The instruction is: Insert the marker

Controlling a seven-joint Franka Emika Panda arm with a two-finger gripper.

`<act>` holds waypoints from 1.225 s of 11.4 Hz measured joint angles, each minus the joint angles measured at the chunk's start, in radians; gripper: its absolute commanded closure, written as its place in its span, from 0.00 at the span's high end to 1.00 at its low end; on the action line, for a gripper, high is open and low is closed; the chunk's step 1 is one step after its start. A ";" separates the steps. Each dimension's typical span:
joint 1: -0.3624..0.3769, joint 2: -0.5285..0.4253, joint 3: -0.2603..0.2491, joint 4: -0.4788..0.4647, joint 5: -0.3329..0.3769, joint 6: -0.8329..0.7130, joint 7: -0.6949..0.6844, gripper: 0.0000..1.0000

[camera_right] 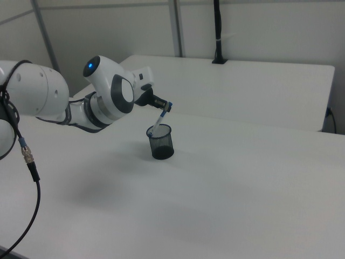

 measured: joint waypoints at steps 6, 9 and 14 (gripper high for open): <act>-0.004 0.010 -0.001 0.011 0.000 0.035 0.000 0.56; -0.005 0.009 -0.001 0.025 0.000 0.035 0.000 0.63; -0.002 -0.051 0.019 0.051 0.038 -0.125 0.001 0.78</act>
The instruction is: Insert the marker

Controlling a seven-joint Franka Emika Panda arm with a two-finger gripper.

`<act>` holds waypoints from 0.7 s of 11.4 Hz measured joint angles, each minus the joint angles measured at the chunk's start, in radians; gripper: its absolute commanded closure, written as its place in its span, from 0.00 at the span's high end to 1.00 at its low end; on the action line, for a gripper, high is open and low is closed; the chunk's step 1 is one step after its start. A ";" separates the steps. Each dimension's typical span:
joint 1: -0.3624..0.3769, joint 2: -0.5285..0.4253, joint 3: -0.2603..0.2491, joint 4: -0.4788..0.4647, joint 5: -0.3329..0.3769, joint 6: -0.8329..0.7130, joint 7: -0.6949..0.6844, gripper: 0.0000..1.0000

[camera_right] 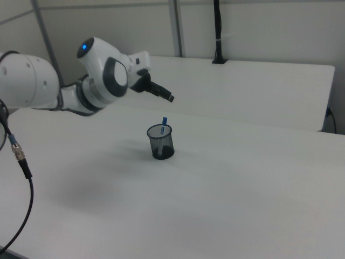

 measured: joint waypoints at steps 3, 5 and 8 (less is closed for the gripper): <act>0.010 -0.116 0.087 0.004 0.147 -0.320 -0.057 0.84; 0.034 -0.192 0.105 0.006 0.305 -0.522 -0.205 1.00; 0.042 -0.297 0.104 0.032 0.431 -0.862 -0.421 1.00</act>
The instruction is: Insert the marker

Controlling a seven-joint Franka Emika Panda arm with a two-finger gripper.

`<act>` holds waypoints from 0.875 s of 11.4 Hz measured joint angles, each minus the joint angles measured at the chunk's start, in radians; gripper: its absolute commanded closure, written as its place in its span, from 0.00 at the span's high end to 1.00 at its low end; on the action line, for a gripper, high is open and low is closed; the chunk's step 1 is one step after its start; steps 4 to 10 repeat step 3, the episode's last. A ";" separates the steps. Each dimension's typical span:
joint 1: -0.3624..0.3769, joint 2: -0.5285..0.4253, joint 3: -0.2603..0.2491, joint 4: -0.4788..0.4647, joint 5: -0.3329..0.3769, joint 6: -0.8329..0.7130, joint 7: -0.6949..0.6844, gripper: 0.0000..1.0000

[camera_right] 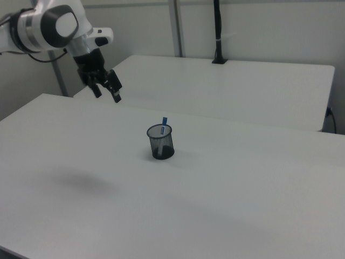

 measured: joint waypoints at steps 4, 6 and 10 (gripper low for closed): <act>-0.009 -0.052 -0.008 0.002 0.058 -0.201 -0.173 1.00; -0.009 -0.052 -0.008 0.002 0.058 -0.201 -0.173 1.00; -0.009 -0.052 -0.008 0.002 0.058 -0.201 -0.173 1.00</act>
